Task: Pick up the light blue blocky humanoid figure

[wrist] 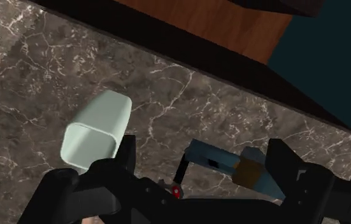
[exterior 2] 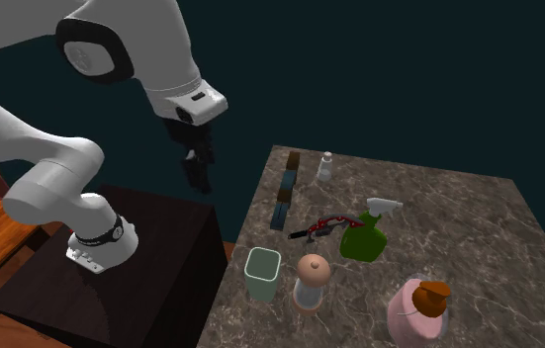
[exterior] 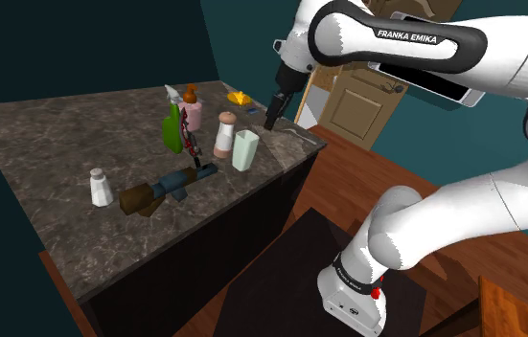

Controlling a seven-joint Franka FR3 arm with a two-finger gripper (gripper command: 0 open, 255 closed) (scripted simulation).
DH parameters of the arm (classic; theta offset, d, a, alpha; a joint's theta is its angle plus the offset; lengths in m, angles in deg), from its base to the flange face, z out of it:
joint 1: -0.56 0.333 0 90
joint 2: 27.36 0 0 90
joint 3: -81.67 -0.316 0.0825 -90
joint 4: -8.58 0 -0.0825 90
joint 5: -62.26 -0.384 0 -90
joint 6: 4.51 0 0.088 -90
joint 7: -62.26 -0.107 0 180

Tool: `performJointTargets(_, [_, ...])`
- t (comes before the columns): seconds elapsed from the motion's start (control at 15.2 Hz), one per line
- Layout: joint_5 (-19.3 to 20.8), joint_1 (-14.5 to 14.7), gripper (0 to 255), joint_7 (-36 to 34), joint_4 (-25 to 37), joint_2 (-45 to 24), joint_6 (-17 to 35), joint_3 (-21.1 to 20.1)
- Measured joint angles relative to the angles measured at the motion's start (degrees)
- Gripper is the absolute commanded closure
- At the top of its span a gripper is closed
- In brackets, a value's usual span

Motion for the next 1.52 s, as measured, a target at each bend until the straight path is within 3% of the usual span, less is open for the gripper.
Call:
performJointTargets(0.59, [-0.9, 6.7, 0, 19.6, 6.0, -17.8, 9.6, 1.4])
performJointTargets(1.52, [-1.5, 13.9, 0, 46.3, 16.9, -41.3, 18.5, -3.5])
